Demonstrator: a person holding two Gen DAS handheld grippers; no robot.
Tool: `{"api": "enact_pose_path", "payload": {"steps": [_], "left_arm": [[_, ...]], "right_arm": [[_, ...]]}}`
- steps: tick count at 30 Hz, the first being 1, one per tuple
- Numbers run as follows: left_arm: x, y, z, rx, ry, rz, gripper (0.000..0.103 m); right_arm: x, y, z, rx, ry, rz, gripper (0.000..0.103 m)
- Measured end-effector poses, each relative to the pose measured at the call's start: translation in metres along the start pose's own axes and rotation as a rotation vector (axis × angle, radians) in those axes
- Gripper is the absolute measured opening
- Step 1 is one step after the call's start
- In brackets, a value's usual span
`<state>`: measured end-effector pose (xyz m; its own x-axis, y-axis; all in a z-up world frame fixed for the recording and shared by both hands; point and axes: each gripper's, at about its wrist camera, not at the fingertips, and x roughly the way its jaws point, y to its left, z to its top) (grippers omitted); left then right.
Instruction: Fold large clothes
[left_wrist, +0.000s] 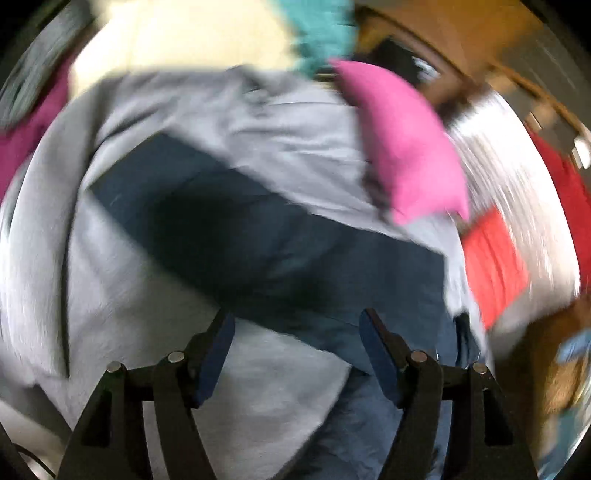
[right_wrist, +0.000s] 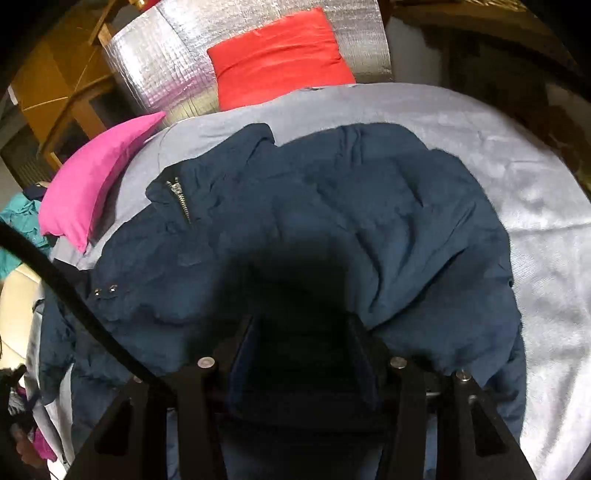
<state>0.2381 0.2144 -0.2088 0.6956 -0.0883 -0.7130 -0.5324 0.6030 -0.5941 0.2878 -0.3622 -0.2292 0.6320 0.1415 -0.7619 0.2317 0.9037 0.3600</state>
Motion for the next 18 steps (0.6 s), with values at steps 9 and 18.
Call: {"api": "enact_pose_path", "payload": {"steps": [9, 18], "left_arm": [[0.030, 0.066, 0.020, -0.337, 0.089, -0.140, 0.071], [0.061, 0.060, 0.040, -0.348, 0.067, -0.145, 0.054]], "right_arm": [[-0.062, 0.002, -0.011, -0.022, -0.147, 0.074, 0.052], [-0.057, -0.005, -0.006, 0.013, -0.147, 0.059, 0.052]]}}
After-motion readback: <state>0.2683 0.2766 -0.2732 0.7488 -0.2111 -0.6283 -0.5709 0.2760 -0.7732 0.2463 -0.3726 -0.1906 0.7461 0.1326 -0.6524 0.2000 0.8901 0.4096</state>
